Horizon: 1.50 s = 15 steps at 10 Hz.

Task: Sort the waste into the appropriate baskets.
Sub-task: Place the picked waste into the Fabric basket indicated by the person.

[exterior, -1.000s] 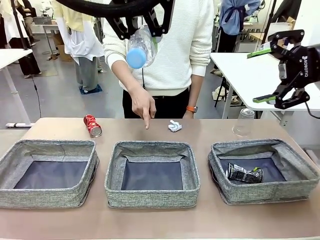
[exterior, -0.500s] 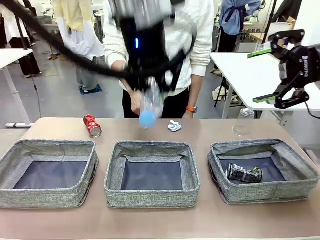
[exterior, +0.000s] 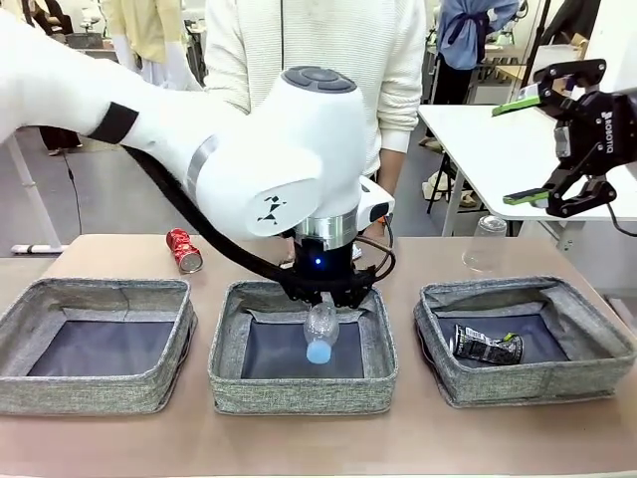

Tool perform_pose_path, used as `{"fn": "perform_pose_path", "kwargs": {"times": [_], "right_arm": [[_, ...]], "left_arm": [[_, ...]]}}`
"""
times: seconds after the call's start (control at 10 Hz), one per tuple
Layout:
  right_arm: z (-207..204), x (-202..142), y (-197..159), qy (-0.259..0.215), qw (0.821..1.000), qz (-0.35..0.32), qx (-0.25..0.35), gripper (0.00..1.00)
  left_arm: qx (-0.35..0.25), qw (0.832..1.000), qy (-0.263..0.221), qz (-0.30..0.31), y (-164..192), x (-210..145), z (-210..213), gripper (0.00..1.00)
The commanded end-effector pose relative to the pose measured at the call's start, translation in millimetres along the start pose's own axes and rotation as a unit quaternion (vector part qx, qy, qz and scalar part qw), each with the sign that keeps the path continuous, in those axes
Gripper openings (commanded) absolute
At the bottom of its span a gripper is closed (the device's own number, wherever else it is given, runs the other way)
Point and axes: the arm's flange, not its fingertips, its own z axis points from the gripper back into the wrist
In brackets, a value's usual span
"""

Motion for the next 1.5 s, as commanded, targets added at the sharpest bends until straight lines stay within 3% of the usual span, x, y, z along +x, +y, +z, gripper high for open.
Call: {"fn": "perform_pose_path", "kwargs": {"times": [0.0, 0.3, 0.5, 0.6, 1.3, 1.4], "right_arm": [[-0.5, 0.8, 2.5, 0.005, 1.0, 0.013, 0.012, 1.0], [-0.5, 0.8, 2.5, 0.005, 1.0, 0.013, 0.012, 1.0], [-0.5, 0.8, 2.5, 0.005, 1.0, 0.013, 0.012, 1.0], [-0.5, 0.8, 2.5, 0.005, 1.0, 0.013, 0.012, 1.0], [-0.5, 0.8, 2.5, 0.005, 1.0, 0.013, 0.012, 1.0], [-0.5, 0.8, 2.5, 0.005, 1.0, 0.013, 0.012, 1.0]], "left_arm": [[0.016, 1.0, -0.001, 0.007, -14.8, 15.8, 12.8, 0.22], [0.016, 1.0, 0.006, 0.021, -14.5, 18.8, 9.7, 0.22], [0.009, 1.0, 0.006, 0.023, -13.3, 20.0, 9.4, 0.79], [0.006, 1.0, 0.006, 0.022, -9.3, 19.2, 8.5, 1.0], [0.005, 1.0, 0.008, 0.02, -4.9, 18.5, 10.5, 1.0], [-0.021, 1.0, 0.017, 0.002, -2.9, 18.4, 14.1, 1.0]]}}
